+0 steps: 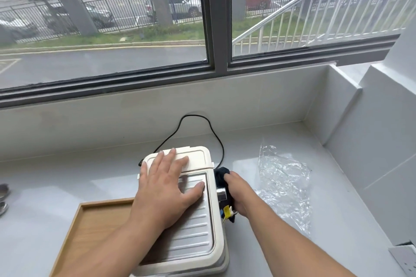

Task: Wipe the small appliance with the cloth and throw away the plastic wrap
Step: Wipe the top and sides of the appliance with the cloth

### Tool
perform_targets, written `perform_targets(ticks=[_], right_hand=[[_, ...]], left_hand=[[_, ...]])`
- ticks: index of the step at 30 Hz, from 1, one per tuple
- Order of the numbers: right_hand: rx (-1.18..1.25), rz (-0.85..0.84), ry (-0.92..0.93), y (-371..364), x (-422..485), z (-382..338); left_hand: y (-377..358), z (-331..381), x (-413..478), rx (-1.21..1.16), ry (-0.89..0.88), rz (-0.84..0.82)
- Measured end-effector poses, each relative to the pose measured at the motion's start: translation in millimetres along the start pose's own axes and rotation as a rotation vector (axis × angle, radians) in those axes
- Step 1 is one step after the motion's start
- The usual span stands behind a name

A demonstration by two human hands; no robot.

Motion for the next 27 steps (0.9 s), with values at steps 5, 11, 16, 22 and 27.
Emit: perform_targets(ticks=[5, 11, 16, 22, 27], right_hand=[[0.046, -0.05, 0.115, -14.1, -15.0, -25.6], [0.073, -0.087, 0.215, -27.2, -44.8, -47.0], [0.13, -0.121, 0.305, -39.9, -68.0, -66.6], [-0.014, 0.039, 0.422, -51.5, -92.4, -86.7], [-0.574, 0.24, 0.544, -68.2, -113.3, -114.1]], left_hand=[[-0.9, -0.3, 0.6, 0.0, 0.002, 0.011], [-1.4, 0.8, -1.5, 0.004, 0.012, 0.004], [0.2, 1.7, -2.3, -0.004, 0.009, 0.002], [0.1, 1.2, -1.8, -0.017, -0.007, -0.005], [-2.8, -1.7, -0.3, -0.008, -0.021, -0.005]])
Point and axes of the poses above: each hand's wrist, its own x-axis towards the middle knuckle, its own y-axis out of the back of the hand, z = x × y, the point moved 4 cm from there along x, towards the middle knuckle, and after that the axes turned 10 degrees about -z, right-handed, at the moved point
